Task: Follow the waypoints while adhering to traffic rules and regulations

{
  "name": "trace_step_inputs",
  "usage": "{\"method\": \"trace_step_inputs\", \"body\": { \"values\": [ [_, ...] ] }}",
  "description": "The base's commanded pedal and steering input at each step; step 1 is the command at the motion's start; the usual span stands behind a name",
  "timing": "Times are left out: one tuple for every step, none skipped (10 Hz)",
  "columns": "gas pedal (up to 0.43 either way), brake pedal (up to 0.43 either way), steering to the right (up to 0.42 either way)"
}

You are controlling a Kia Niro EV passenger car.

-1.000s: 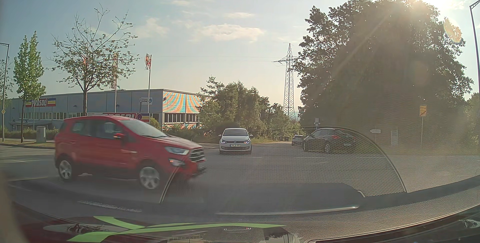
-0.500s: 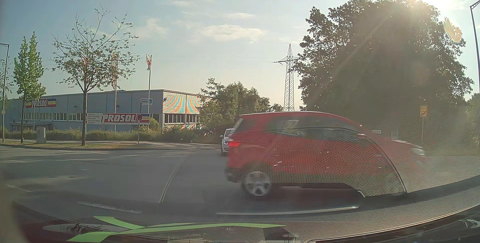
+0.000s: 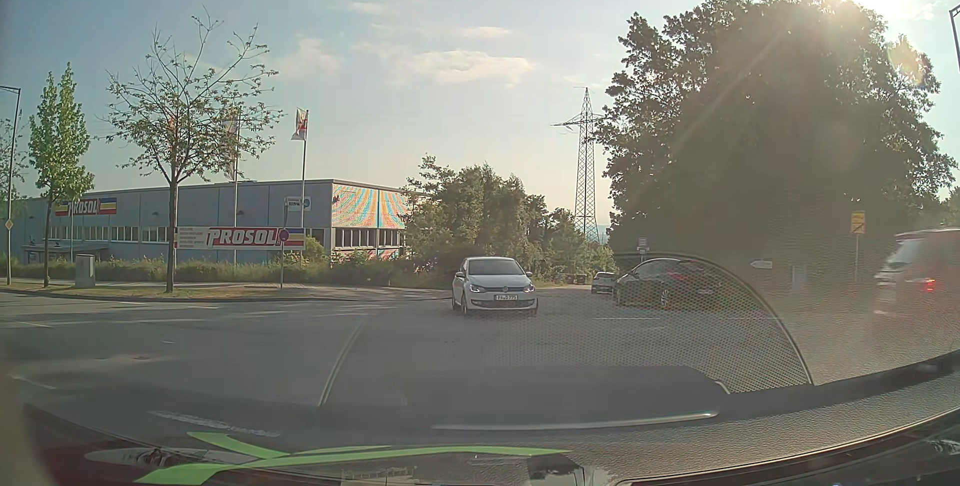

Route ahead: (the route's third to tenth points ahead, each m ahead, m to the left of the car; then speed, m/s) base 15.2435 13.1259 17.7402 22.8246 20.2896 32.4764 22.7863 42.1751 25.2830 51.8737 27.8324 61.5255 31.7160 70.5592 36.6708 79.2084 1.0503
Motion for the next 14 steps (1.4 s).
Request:
{"method": "trace_step_inputs", "body": {
  "values": [
    [0.248, 0.0, -0.286],
    [0.268, 0.0, -0.312],
    [0.299, 0.0, -0.334],
    [0.311, 0.0, -0.345],
    [0.319, 0.0, -0.353],
    [0.319, 0.0, -0.355],
    [0.319, 0.0, -0.356],
    [0.319, 0.0, -0.357],
    [0.319, 0.0, -0.357],
    [0.319, 0.0, -0.357],
    [0.339, 0.0, -0.357],
    [0.339, 0.0, -0.357],
    [0.339, 0.0, -0.357],
    [0.339, 0.0, -0.357]
  ]
}}
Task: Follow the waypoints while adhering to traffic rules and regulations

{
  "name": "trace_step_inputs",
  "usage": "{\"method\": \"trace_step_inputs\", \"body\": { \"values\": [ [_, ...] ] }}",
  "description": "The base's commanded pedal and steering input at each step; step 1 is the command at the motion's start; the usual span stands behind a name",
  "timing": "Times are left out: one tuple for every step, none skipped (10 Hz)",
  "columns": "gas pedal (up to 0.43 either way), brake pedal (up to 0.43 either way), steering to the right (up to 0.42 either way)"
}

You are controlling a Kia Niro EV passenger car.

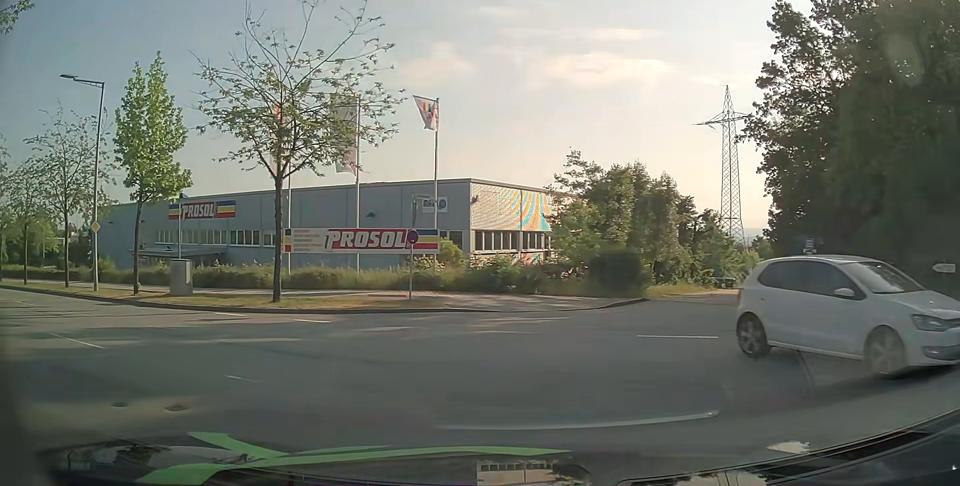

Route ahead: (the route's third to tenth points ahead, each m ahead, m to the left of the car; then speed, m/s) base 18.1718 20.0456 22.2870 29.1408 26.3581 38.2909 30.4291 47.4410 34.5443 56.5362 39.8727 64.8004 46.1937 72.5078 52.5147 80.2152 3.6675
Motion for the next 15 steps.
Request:
{"method": "trace_step_inputs", "body": {
  "values": [
    [0.331, 0.0, -0.357],
    [0.331, 0.0, -0.357],
    [0.331, 0.0, -0.357],
    [0.331, 0.0, -0.355],
    [0.331, 0.0, -0.355],
    [0.319, 0.0, -0.352],
    [0.319, 0.0, -0.344],
    [0.299, 0.0, -0.33],
    [0.26, 0.0, -0.318],
    [0.26, 0.0, -0.304],
    [0.26, 0.0, -0.287],
    [0.26, 0.0, -0.281],
    [0.26, 0.0, -0.281],
    [0.26, 0.0, -0.281],
    [0.26, 0.0, -0.28]
  ]
}}
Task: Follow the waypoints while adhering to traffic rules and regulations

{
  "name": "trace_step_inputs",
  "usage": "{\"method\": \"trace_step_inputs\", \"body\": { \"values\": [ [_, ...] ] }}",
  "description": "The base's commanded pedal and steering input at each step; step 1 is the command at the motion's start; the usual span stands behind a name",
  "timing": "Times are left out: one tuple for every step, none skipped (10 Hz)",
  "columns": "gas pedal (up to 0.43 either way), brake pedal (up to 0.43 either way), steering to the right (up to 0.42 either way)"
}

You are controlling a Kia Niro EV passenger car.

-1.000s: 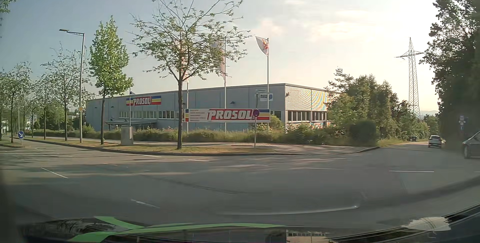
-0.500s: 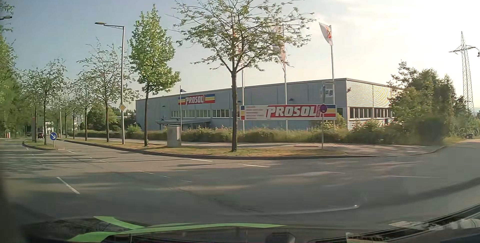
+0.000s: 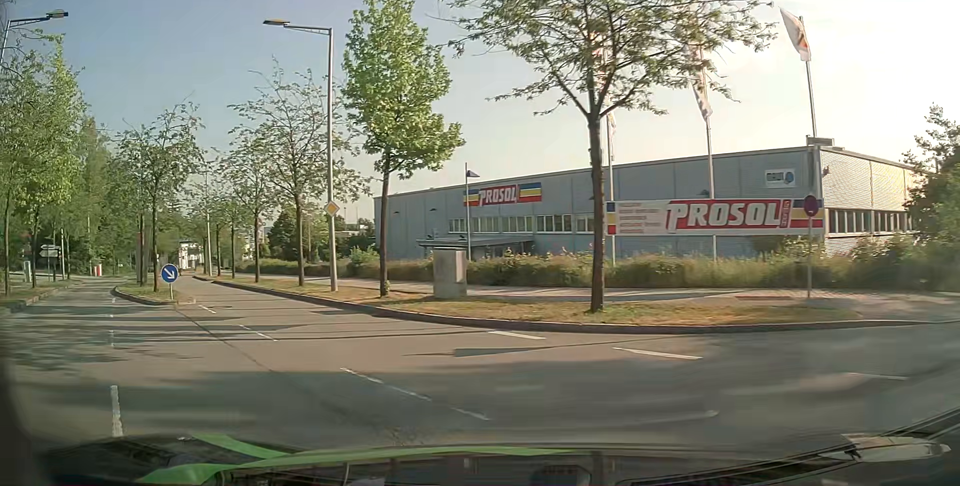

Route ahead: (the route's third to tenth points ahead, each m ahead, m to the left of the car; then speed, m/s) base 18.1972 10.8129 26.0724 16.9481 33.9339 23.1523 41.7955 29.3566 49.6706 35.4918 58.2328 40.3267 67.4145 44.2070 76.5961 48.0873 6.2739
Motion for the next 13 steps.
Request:
{"method": "trace_step_inputs", "body": {
  "values": [
    [0.26, 0.0, -0.275],
    [0.26, 0.0, -0.266],
    [0.26, 0.0, -0.26],
    [0.26, 0.0, -0.254],
    [0.26, 0.0, -0.249],
    [0.26, 0.0, -0.243],
    [0.248, 0.0, -0.231],
    [0.248, 0.0, -0.206],
    [0.24, 0.0, -0.181],
    [0.228, 0.0, -0.167],
    [0.228, 0.0, -0.156],
    [0.228, 0.0, -0.144],
    [0.228, 0.0, -0.132]
  ]
}}
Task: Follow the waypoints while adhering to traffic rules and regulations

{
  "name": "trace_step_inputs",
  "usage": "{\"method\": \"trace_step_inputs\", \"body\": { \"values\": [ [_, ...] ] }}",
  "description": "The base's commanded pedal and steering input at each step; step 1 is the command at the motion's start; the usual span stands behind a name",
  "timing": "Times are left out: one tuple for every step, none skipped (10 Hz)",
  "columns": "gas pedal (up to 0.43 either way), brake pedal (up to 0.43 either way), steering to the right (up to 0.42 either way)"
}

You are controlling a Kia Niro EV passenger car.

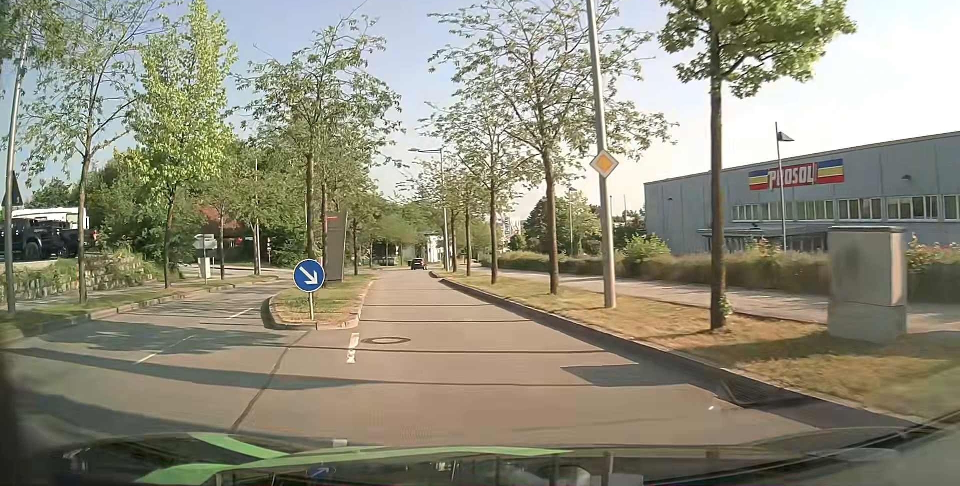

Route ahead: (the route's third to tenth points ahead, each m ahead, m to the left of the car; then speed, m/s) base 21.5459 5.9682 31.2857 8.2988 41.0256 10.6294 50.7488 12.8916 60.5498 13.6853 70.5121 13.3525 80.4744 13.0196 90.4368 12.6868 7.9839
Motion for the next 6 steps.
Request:
{"method": "trace_step_inputs", "body": {
  "values": [
    [0.228, 0.0, -0.12],
    [0.228, 0.0, -0.101],
    [0.228, 0.0, -0.086],
    [0.228, 0.0, -0.076],
    [0.228, 0.0, -0.066],
    [0.228, 0.0, -0.057]
  ]
}}
